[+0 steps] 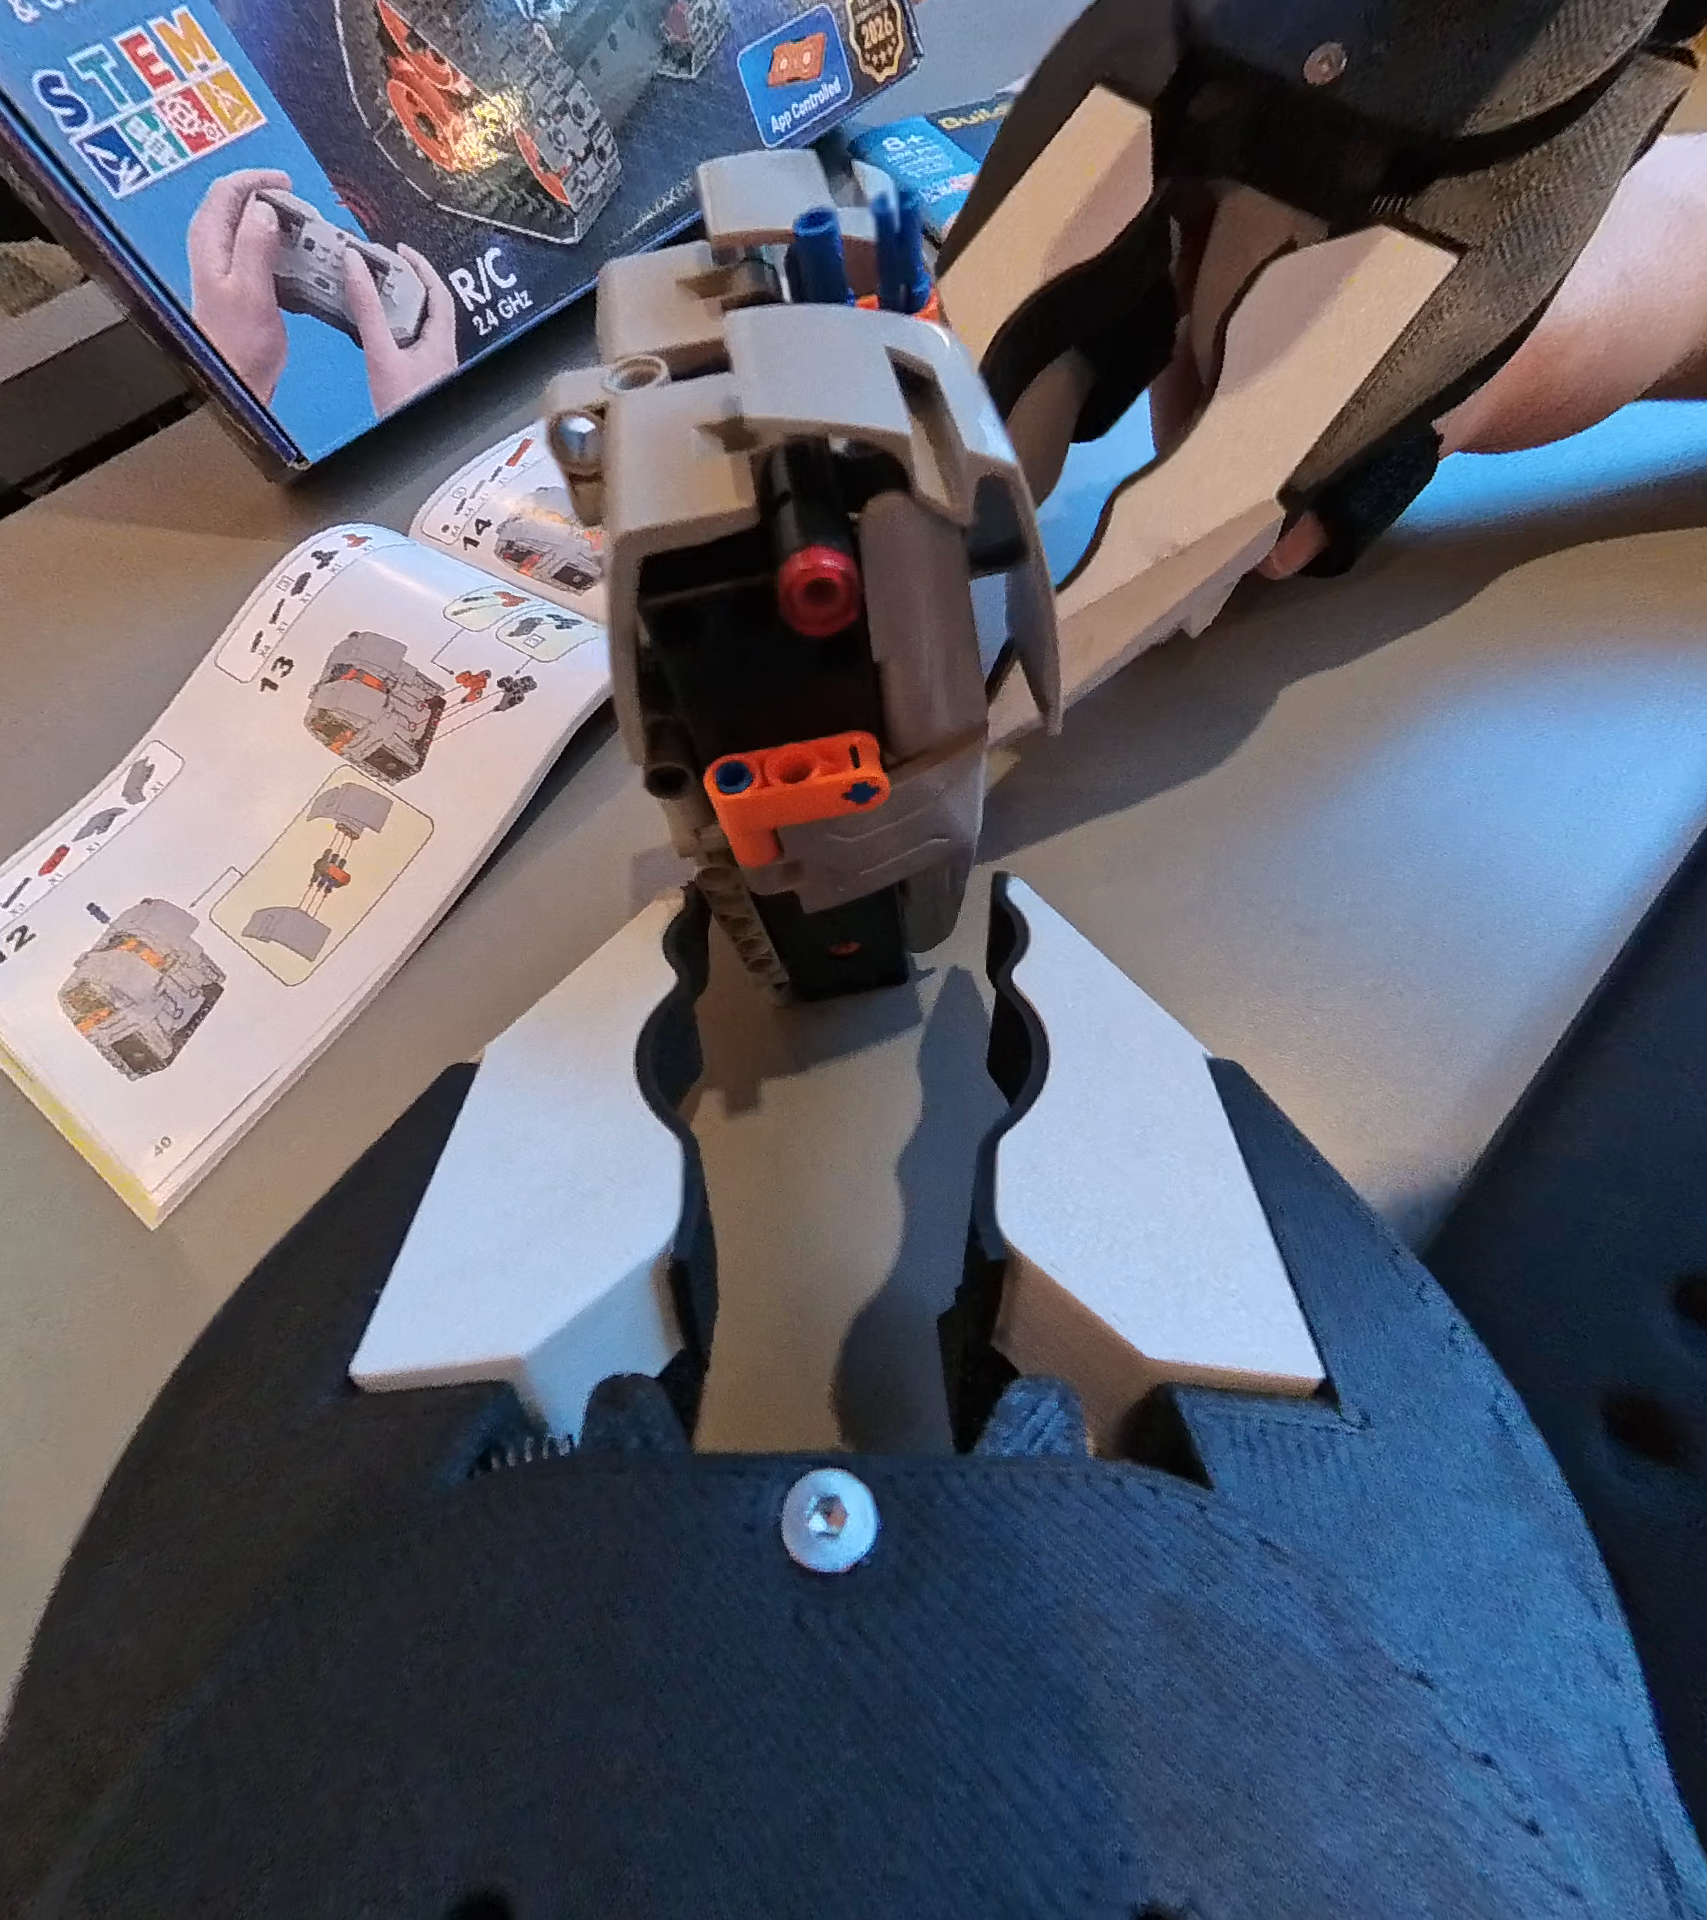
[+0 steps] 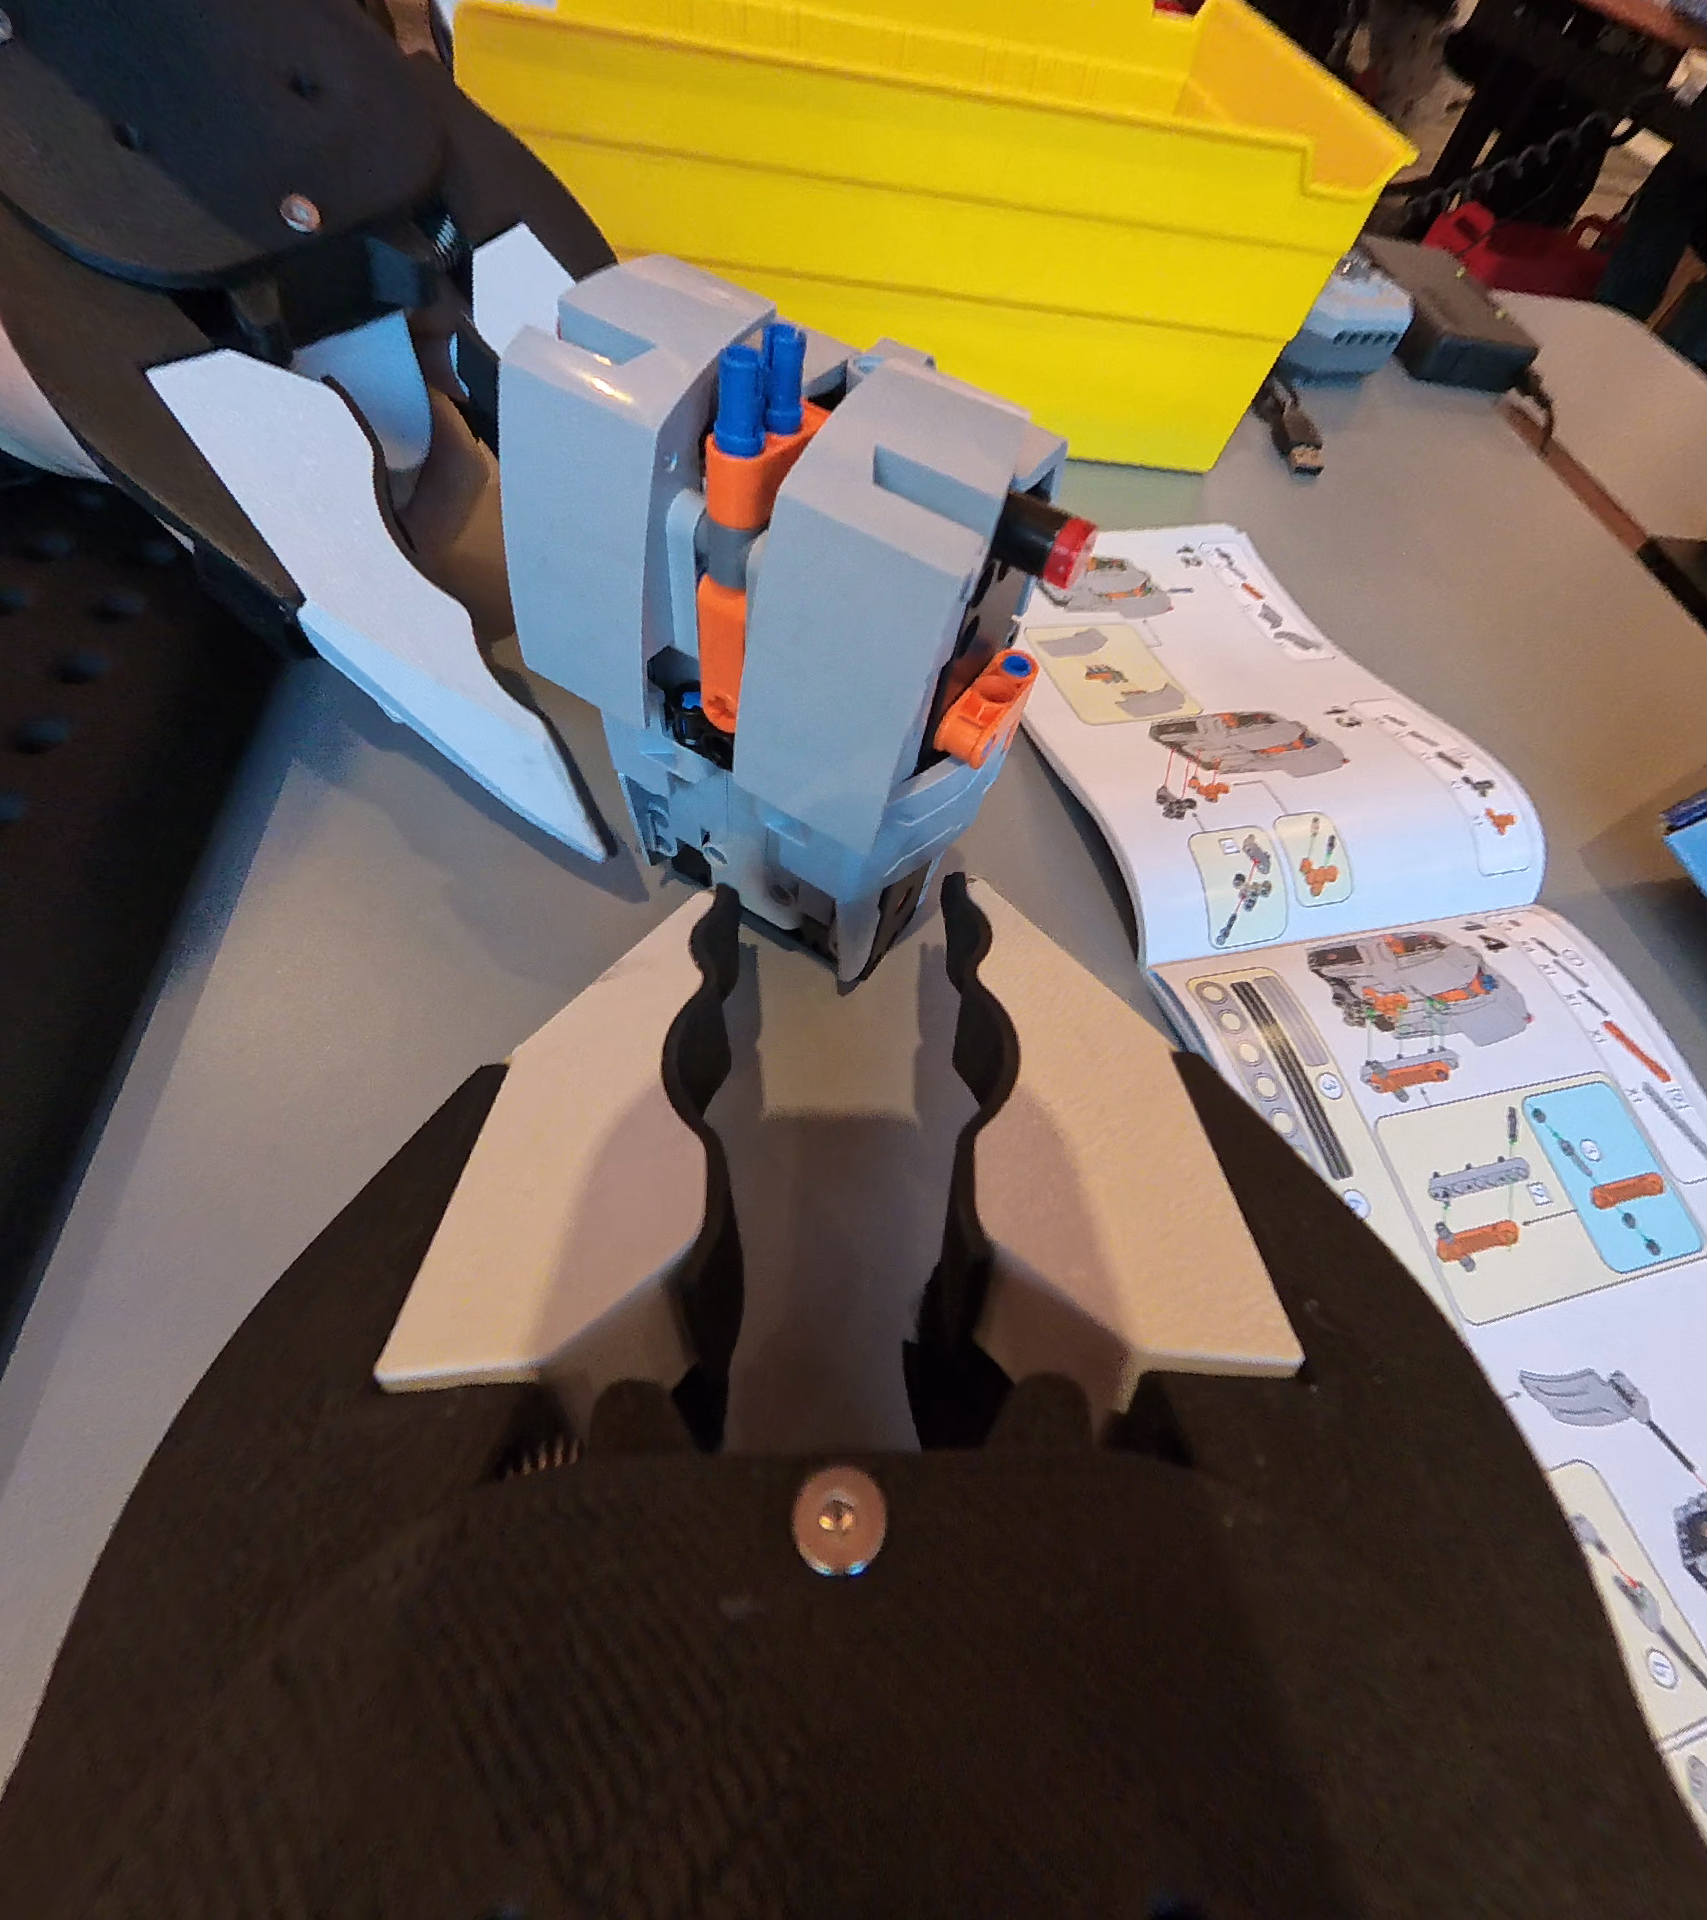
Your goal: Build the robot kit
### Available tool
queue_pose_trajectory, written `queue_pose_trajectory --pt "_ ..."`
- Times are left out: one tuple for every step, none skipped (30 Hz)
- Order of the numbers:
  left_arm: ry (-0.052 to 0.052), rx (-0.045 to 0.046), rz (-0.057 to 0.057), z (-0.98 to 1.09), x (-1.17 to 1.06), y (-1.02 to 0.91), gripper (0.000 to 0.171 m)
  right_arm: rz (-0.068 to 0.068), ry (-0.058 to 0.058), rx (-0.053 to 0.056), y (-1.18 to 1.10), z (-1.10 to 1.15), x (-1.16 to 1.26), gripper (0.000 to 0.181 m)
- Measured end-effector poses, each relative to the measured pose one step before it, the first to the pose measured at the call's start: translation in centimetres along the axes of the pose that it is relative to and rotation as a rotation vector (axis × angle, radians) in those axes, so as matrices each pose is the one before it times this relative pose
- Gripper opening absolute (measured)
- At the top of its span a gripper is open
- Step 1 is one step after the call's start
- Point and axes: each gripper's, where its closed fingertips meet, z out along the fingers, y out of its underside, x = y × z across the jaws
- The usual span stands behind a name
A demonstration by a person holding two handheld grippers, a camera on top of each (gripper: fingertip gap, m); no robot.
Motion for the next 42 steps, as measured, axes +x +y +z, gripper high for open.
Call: queue_pose_trajectory --pt "-0.0011 -0.00104 -0.0148 0.023 -0.1 0.023 0.049 0.0024 -0.0023 -0.0079 0.103 0.061 -0.031 0.04" --pt "-0.0029 -0.00491 -0.0205 0.044 -0.172 0.058 0.049 0.0008 0.0011 -0.005 0.051 0.051 0.016 0.04" --pt "0.0059 -0.00778 -0.0223 0.084 -0.07 0.094 0.051 0.0026 0.0029 -0.0046 0.059 0.03 0.045 0.041" --pt "0.0112 -0.00858 -0.0237 0.1 0.009 0.082 0.052 0.0055 0.0029 -0.0054 0.07 0.038 0.073 0.042" --pt "0.0173 -0.00819 -0.0238 0.107 0.095 0.084 0.055 0.006 0.0 -0.0017 0.027 0.007 0.056 0.043" --pt "0.0362 -0.00456 -0.0177 0.087 0.423 0.006 0.058 0.0064 -0.0022 0.0038 -0.031 -0.034 0.037 0.043" --pt "0.0419 0.00068 -0.011 0.072 0.559 -0.065 0.063 0.0066 -0.0001 0.0054 -0.063 -0.052 0.062 0.043" --pt "0.0266 0.00955 -0.0075 -0.011 0.35 -0.166 0.068 0.0054 0.0011 0.005 -0.054 -0.047 0.065 0.043" --pt "0.0102 0.0246 -0.0068 -0.145 0.096 -0.356 0.07 0.0025 0.0017 0.0069 -0.084 -0.063 0.039 0.043" --pt "-0.0046 0.04105 -0.0123 -0.304 -0.18 -0.573 0.07 0.0014 0.0044 0.0082 -0.084 -0.073 0.07 0.043" --pt "-0.0138 0.04899 -0.0191 -0.378 -0.368 -0.682 0.071 0.0019 0.0017 0.0072 -0.089 -0.07 0.016 0.043" --pt "-0.0188 0.04232 -0.0225 -0.408 -0.485 -0.581 0.071 0.0008 -0.0041 0.006 -0.076 -0.052 -0.076 0.043" --pt "-0.0153 0.03159 -0.0222 -0.377 -0.438 -0.47 0.071 0.001 -0.0015 0.0017 -0.029 -0.003 -0.035 0.043" --pt "0.0041 0.02814 -0.0162 -0.312 -0.091 -0.474 0.069 0.002 -0.0025 -0.003 0.017 0.056 -0.061 0.043" --pt "0.0251 0.02321 -0.003 -0.174 0.31 -0.365 0.065 -0.0027 -0.0094 -0.0045 0.029 0.075 -0.197 0.043" --pt "0.0139 0.00992 0.0084 -0.015 0.18 -0.095 0.063 -0.0092 -0.0037 -0.0041 0.043 0.039 -0.163 0.043" --pt "-0.0074 -0.00463 0.0105 0.165 -0.112 0.121 0.063 -0.0131 0.0041 0.0001 -0.023 -0.006 -0.078 0.043" --pt "-0.0078 -0.01921 0.0111 0.281 -0.131 0.286 0.064 -0.0135 0.005 0.0021 -0.031 -0.018 -0.066 0.043" --pt "0.0002 -0.0247 0.0045 0.347 -0.005 0.326 0.065 -0.0106 0.0031 0.0002 -0.02 -0.011 -0.056 0.043" --pt "0.009 -0.01978 0.0037 0.347 0.155 0.197 0.065 -0.0066 0.0016 -0.0025 0.021 0.024 -0.047 0.043" --pt "0.0109 -0.01254 0.0086 0.315 0.227 0.086 0.064 -0.0042 -0.0008 -0.0047 0.053 0.043 -0.055 0.043" --pt "0.0075 -0.01303 0.0115 0.271 0.192 0.118 0.06 -0.0015 -0.0032 -0.0047 0.053 0.051 -0.08 0.043" --pt "-0.0006 -0.01612 0.0101 0.258 0.061 0.169 0.056 -0.0022 -0.0039 -0.0022 0.016 0.018 -0.1 0.042" --pt "-0.0034 -0.01249 0.0092 0.206 -0.004 0.118 0.056 -0.0045 -0.0043 0.0035 -0.047 -0.036 -0.126 0.039" --pt "-0.0009 -0.0044 0.0069 0.152 -0.011 -0.001 0.056 -0.0025 0.0038 0.0025 -0.033 -0.061 -0.011 0.039" --pt "0.0016 -0.00109 0.003 0.117 -0.009 -0.04 0.056 0.0034 0.0034 -0.0031 0.07 -0.055 0.022 0.04" --pt "0.0039 -0.00036 -0.0001 0.099 -0.006 -0.034 0.056 0.0072 0.0026 0.001 0.01 -0.065 0.058 0.04" --pt "0.0038 0.00013 -0.0018 0.058 -0.007 -0.045 0.056 0.0115 -0.0008 0.0018 0.011 -0.066 0.056 0.04" --pt "0.0022 0.00039 -0.0009 0.03 -0.014 -0.022 0.056 0.0117 -0.0048 0.0018 -0.007 -0.048 0.014 0.04" --pt "0.0024 -0.00022 0.0019 0.048 0.015 -0.008 0.056 0.0095 -0.0046 0.0025 -0.006 -0.057 0.005 0.039" --pt "0.0031 -0.00111 0.0068 0.064 0.042 -0.011 0.056 0.0073 -0.0024 0.0014 0.013 -0.082 0.025 0.039" --pt "0.0051 -0.00098 0.0074 0.106 0.068 -0.031 0.056 0.0058 0.0005 0.0006 0.045 -0.114 0.062 0.038" --pt "0.008 -0.00092 0.0042 0.149 0.098 -0.042 0.056 0.0042 0.0041 0.0017 0.039 -0.151 0.116 0.037" --pt "0.0068 -0.00029 0.0014 0.15 0.054 -0.065 0.056 0.0044 0.0045 -0.0002 0.068 -0.146 0.137 0.036" --pt "0.0058 0.00008 -0.0009 0.153 0.02 -0.063 0.056 0.0056 0.002 0.0004 0.072 -0.14 0.115 0.035" --pt "0.0051 0.0001 -0.0012 0.12 0.028 -0.058 0.056 0.0057 0.0025 0.0002 0.061 -0.137 0.12 0.034" --pt "-0.0002 0.00021 0.001 0.051 -0.003 -0.024 0.056 0.0056 0.0085 0.0052 -0.023 -0.148 0.187 0.034" --pt "-0.0049 0.00049 0.0052 -0.034 0.003 -0.003 0.056 0.0066 0.0144 0.0204 -0.288 -0.184 0.233 0.034" --pt "-0.014 0.00742 0.0097 -0.108 -0.069 -0.086 0.056 0.0116 0.0089 0.0232 -0.352 -0.167 0.168 0.035" --pt "-0.0218 0.01617 0.0125 -0.164 -0.162 -0.218 0.065 0.0148 0.0002 0.0171 -0.291 -0.134 0.055 0.037" --pt "-0.0244 0.01553 0.0137 -0.214 -0.233 -0.223 0.072 0.0123 -0.0032 0.01 -0.159 -0.083 0.035 0.038" --pt "-0.013 0.01508 0.0134 -0.253 -0.094 -0.242 0.076 0.0052 -0.0012 0.0031 -0.021 -0.024 0.08 0.038"
